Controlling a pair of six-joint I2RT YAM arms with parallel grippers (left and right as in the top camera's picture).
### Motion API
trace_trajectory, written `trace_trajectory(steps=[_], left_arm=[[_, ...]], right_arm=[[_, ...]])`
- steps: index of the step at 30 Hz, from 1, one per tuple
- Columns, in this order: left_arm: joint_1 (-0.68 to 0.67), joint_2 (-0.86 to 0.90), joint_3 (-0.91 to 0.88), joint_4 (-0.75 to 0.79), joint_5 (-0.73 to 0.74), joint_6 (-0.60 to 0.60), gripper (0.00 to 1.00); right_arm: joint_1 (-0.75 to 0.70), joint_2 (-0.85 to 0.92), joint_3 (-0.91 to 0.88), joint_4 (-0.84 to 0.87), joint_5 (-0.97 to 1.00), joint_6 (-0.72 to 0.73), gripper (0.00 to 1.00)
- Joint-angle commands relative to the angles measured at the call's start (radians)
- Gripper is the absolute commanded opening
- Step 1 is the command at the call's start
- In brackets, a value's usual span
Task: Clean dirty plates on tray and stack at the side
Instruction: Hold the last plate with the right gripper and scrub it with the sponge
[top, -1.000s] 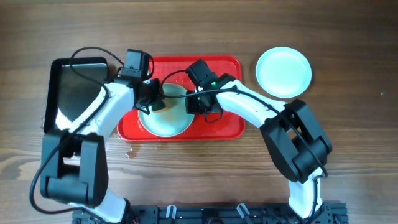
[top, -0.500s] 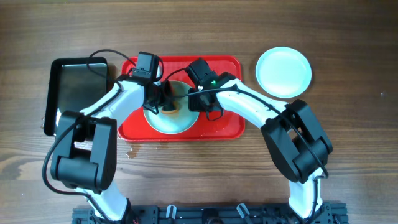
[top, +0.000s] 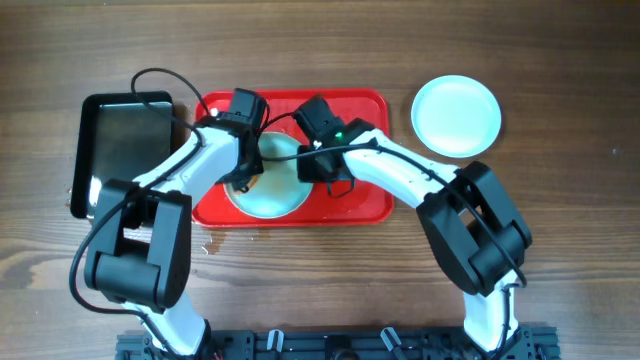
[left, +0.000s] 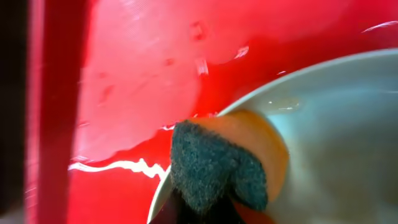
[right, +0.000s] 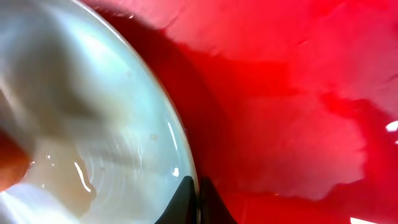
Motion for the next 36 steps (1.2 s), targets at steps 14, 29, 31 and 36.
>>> trace_trajectory(steps=[14, 29, 31, 36], left_arm=[[0.029, -0.155, 0.076, -0.045, 0.166, -0.134, 0.04], [0.004, 0.014, 0.072, -0.002, 0.493, -0.021, 0.04], [0.000, 0.039, 0.068, -0.006, 0.493, -0.021, 0.04], [0.002, 0.058, 0.066, -0.072, 0.348, -0.021, 0.04]], right_arm=[[-0.023, 0.005, -0.002, -0.040, 0.112, -0.010, 0.04], [-0.023, 0.005, -0.002, -0.035, 0.109, -0.011, 0.04], [-0.023, 0.005, -0.002, -0.035, 0.109, -0.011, 0.04], [-0.023, 0.005, -0.002, -0.035, 0.109, -0.011, 0.04]])
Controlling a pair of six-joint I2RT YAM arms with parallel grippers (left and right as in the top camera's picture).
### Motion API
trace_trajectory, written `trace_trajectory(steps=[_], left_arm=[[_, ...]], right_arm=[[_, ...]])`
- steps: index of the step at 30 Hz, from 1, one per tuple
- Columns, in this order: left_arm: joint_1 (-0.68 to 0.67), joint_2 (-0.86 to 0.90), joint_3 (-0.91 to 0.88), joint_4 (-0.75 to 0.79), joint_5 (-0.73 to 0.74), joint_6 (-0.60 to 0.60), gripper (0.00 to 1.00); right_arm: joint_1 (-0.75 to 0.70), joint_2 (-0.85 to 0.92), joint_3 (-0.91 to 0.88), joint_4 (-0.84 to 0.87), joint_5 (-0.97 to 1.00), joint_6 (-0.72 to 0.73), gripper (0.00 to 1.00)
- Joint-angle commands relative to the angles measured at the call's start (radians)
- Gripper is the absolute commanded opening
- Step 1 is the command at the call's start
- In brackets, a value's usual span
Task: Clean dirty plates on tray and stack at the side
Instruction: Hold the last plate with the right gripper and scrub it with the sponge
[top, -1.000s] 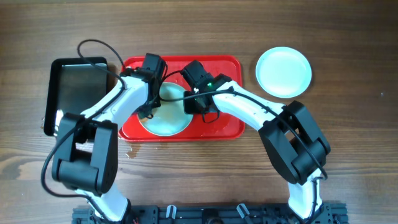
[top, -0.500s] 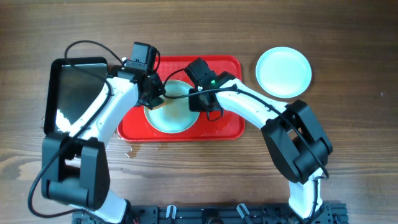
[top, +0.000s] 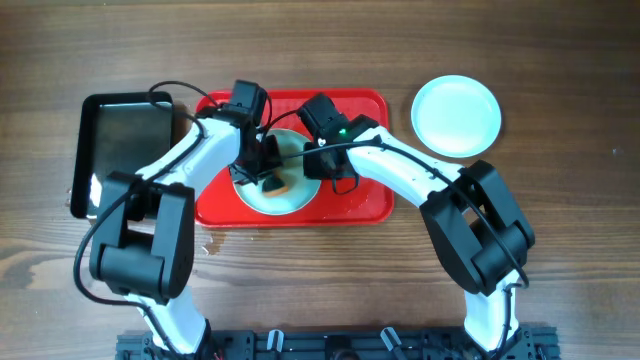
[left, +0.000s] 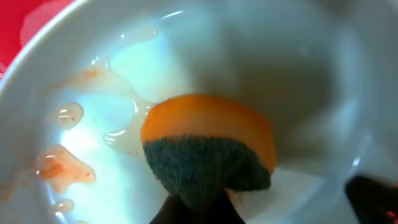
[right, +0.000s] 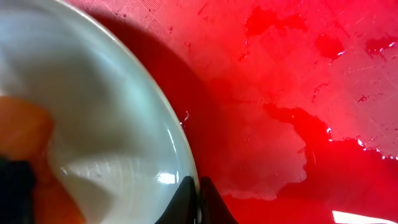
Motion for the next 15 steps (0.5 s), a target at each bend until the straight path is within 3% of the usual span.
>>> trace_trajectory(steps=[1, 6, 15], left_arm=[[0.001, 0.019, -0.005, -0.061, -0.180, 0.026, 0.04], [0.001, 0.019, -0.005, -0.130, -0.536, 0.026, 0.04], [0.001, 0.019, 0.000, -0.089, -0.851, 0.020, 0.04]], right_arm=[[-0.004, 0.008, -0.008, -0.007, 0.055, -0.010, 0.04], [-0.004, 0.008, -0.008, -0.008, 0.055, -0.011, 0.04], [-0.004, 0.008, -0.008, -0.009, 0.055, -0.011, 0.04]])
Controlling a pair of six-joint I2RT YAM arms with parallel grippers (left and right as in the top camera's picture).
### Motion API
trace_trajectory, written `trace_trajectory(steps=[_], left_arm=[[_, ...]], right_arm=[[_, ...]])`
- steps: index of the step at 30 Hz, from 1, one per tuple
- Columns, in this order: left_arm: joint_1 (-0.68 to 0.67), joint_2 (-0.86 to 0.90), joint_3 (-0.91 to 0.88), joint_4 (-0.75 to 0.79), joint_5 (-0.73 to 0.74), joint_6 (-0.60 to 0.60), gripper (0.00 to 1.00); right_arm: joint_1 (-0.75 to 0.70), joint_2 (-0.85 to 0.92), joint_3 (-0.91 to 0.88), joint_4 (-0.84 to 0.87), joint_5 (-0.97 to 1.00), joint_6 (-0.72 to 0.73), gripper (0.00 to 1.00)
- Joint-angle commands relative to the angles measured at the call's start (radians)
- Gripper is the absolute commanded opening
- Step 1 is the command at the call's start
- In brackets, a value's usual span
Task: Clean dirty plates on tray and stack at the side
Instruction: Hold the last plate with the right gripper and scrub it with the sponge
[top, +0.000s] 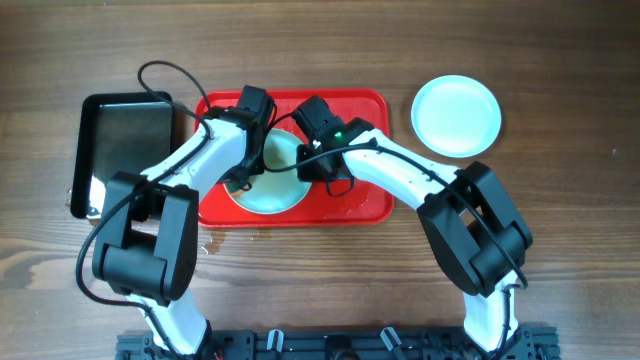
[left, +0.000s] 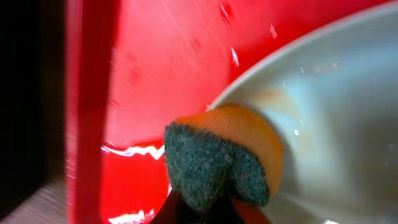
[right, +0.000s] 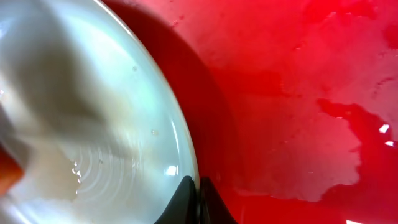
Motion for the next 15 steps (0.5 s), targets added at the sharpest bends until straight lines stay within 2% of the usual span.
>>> trace_trajectory(steps=[1, 3, 6, 11, 15], left_arm=[[0.029, 0.019, 0.003, 0.002, -0.323, -0.008, 0.04], [0.029, 0.013, 0.020, -0.002, -0.322, -0.040, 0.04], [0.029, -0.021, 0.046, -0.025, -0.302, -0.156, 0.04], [0.036, -0.116, 0.055, -0.021, -0.165, -0.188, 0.04], [0.078, -0.177, 0.055, -0.053, 0.079, -0.188, 0.04]], right_arm=[[-0.023, 0.008, -0.008, -0.033, 0.096, -0.011, 0.04], [-0.023, 0.008, -0.008, -0.032, 0.096, -0.011, 0.04], [-0.023, 0.008, -0.008, -0.028, 0.097, -0.011, 0.04], [-0.023, 0.007, -0.008, -0.013, 0.108, -0.012, 0.04], [-0.036, -0.022, 0.006, -0.019, 0.151, -0.037, 0.04]])
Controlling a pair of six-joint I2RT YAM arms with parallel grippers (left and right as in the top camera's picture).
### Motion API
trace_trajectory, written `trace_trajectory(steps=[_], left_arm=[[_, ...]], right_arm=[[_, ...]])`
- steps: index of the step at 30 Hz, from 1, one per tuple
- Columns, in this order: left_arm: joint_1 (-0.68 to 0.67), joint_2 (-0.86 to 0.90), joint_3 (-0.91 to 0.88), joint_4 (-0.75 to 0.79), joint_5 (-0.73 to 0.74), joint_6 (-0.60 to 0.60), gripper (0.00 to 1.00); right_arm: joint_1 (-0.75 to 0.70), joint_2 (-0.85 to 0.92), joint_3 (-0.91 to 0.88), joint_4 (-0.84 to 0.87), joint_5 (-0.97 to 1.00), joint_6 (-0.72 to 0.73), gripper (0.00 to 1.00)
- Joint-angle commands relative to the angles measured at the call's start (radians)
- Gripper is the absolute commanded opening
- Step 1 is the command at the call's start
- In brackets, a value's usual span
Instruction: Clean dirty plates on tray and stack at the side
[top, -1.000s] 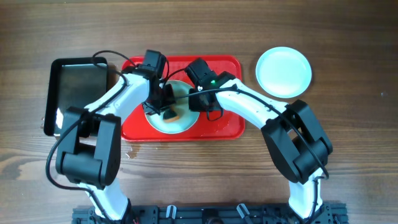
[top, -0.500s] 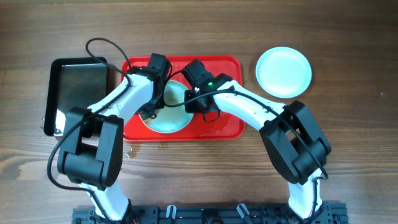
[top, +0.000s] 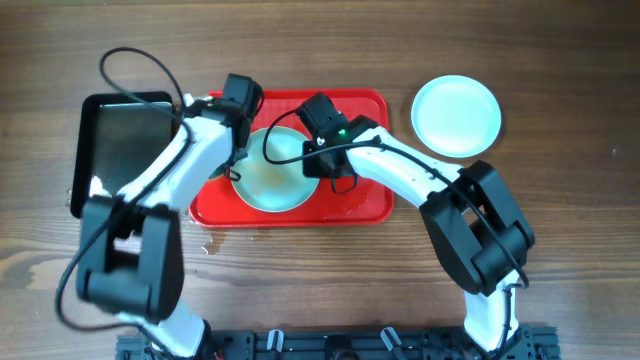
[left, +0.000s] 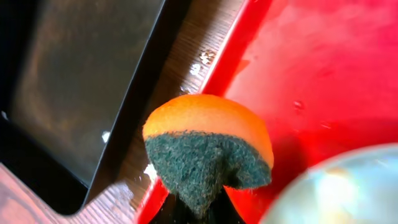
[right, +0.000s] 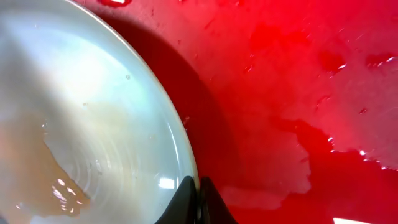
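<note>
A pale green plate (top: 275, 170) with a faint brownish wet smear (right: 50, 162) lies on the red tray (top: 365, 205). My right gripper (right: 198, 196) is shut on the plate's right rim (right: 186, 155). My left gripper (left: 193, 208) is shut on an orange sponge with a dark green scouring side (left: 208, 152). The sponge hangs over the tray's left rim (left: 230, 56), off the plate. A clean pale plate (top: 456, 115) rests on the table to the right of the tray.
A black tray (top: 125, 150) lies left of the red tray, with a strip of wet wooden table (left: 186, 43) between them. Thin water patches (right: 348, 106) cover the red tray. A black cable (top: 140, 65) loops over the table behind my left arm.
My left gripper has moved the sponge off the plate's left part, to above the red tray's left rim beside the black tray. The right gripper still pinches the plate's rim.
The sponge sat at the plate's left rim, then in the middle of the plate among reddish sauce drops, then back at the left rim. Now it is off the plate, which shows only a faint smear. The right gripper held the rim throughout.
</note>
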Motion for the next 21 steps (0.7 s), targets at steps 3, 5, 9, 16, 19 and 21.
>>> trace_trajectory(steps=[3, 5, 9, 16, 19, 21], left_arm=[[0.070, -0.063, 0.025, -0.049, 0.417, -0.035, 0.04], [0.073, -0.062, 0.025, -0.072, 0.421, -0.034, 0.04], [0.073, -0.062, 0.025, -0.079, 0.422, -0.035, 0.04], [0.073, -0.062, 0.025, -0.078, 0.422, -0.035, 0.04], [0.073, -0.061, 0.024, -0.079, 0.422, -0.035, 0.05], [0.073, -0.061, 0.023, -0.079, 0.422, -0.035, 0.06]], right_arm=[[-0.038, -0.079, 0.056, -0.101, 0.190, -0.084, 0.04], [-0.046, -0.112, 0.101, -0.157, 0.261, -0.137, 0.04], [-0.044, -0.187, 0.177, -0.210, 0.449, -0.376, 0.04], [0.007, -0.284, 0.201, -0.233, 0.889, -0.669, 0.04], [0.046, -0.287, 0.201, -0.209, 0.997, -0.785, 0.04], [0.078, -0.286, 0.201, -0.204, 1.005, -0.848, 0.04]])
